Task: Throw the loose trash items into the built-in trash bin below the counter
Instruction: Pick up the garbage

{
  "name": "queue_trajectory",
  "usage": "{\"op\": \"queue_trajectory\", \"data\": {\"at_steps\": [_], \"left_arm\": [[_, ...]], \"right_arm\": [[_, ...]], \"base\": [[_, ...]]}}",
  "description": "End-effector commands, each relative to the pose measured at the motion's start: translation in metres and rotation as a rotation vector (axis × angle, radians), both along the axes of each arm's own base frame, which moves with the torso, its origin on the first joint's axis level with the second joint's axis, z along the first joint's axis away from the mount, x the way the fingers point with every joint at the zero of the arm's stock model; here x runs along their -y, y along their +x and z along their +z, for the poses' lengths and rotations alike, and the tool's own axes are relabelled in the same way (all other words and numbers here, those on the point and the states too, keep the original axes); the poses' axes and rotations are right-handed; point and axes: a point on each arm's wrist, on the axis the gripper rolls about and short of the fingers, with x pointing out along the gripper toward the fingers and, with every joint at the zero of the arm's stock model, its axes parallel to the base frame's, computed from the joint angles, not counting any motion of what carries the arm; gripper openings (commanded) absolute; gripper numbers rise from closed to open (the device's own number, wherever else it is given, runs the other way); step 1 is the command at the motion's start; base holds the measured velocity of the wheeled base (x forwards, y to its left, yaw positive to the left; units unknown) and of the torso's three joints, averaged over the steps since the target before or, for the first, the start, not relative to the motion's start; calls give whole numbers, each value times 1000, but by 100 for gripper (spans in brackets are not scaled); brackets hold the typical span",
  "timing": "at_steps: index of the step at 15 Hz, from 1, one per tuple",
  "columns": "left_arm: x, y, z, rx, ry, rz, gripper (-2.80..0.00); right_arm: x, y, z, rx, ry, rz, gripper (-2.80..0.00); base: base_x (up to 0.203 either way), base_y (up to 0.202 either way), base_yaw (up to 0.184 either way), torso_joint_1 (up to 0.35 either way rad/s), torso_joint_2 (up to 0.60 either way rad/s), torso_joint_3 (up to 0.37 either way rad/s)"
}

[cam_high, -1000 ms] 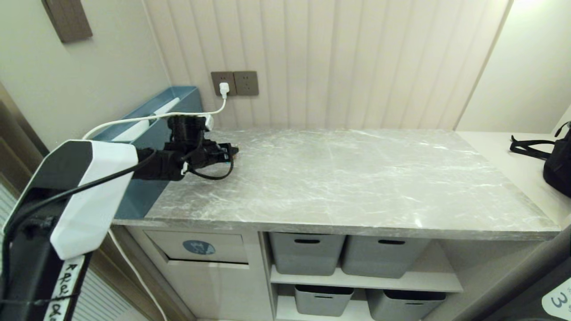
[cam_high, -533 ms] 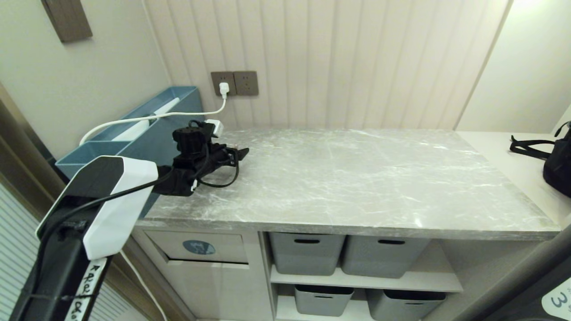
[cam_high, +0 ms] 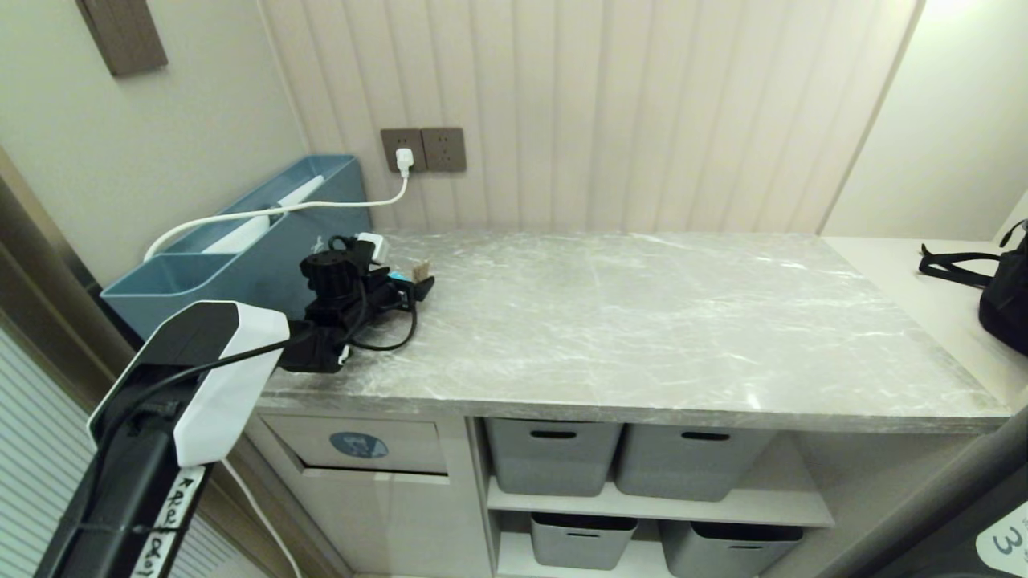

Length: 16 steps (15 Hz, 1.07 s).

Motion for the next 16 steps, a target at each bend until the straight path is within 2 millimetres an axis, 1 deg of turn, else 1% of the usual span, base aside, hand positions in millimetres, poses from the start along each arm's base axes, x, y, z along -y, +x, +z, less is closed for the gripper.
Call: {"op": "queue_trajectory", "data": {"at_steps": [1, 2, 3, 14, 15, 16], "left_arm": [[-4, 1, -3, -1, -1, 6, 0], [-4, 1, -3, -2, -3, 6, 0], [-4, 1, -3, -2, -3, 5, -280], [-1, 0, -3, -10, -3, -30, -280], [1, 0, 0, -8, -5, -32, -280], [4, -3, 8, -4, -13, -39, -280]], "right_arm": [[0, 0, 0, -2, -1, 0, -280], [0, 0, 0, -2, -1, 0, -280], [0, 0, 0, -2, -1, 0, -280], [0, 0, 0, 0, -1, 0, -280], [0, 0, 0, -2, -1, 0, -280], [0, 0, 0, -2, -1, 0, -280]], "base": [[0, 0, 0, 0, 0, 0], [0, 0, 0, 0, 0, 0], [0, 0, 0, 0, 0, 0], [0, 0, 0, 0, 0, 0], [0, 0, 0, 0, 0, 0], [0, 0, 0, 0, 0, 0]]}}
